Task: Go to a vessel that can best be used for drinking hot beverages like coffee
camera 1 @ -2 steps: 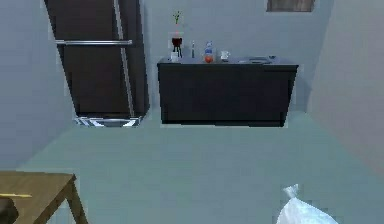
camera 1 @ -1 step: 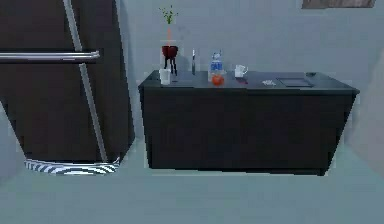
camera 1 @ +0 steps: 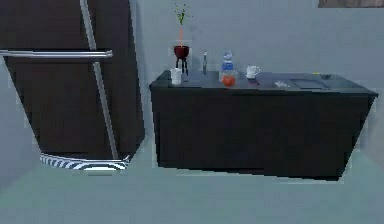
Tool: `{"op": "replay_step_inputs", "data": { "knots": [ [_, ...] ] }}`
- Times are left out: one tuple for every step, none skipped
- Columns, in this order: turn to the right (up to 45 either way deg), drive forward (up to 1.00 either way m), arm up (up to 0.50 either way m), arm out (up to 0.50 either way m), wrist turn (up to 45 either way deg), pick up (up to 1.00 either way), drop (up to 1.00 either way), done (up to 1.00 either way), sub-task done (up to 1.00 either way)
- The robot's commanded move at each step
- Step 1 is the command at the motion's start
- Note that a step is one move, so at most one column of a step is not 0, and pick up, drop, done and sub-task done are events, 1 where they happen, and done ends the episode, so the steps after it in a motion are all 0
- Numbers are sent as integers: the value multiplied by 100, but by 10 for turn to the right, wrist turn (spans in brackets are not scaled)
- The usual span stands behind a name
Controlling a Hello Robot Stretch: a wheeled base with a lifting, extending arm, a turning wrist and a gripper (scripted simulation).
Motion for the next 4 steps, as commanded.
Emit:
{"op": "replay_step_inputs", "data": {
  "knots": [
    [0,100,0,0,0,0,0,0,0],
    [-30,0,0,0,0,0,0,0,0],
    [0,15,0,0,0,0,0,0,0],
    [360,0,0,0,0,0,0,0,0]
  ]
}}
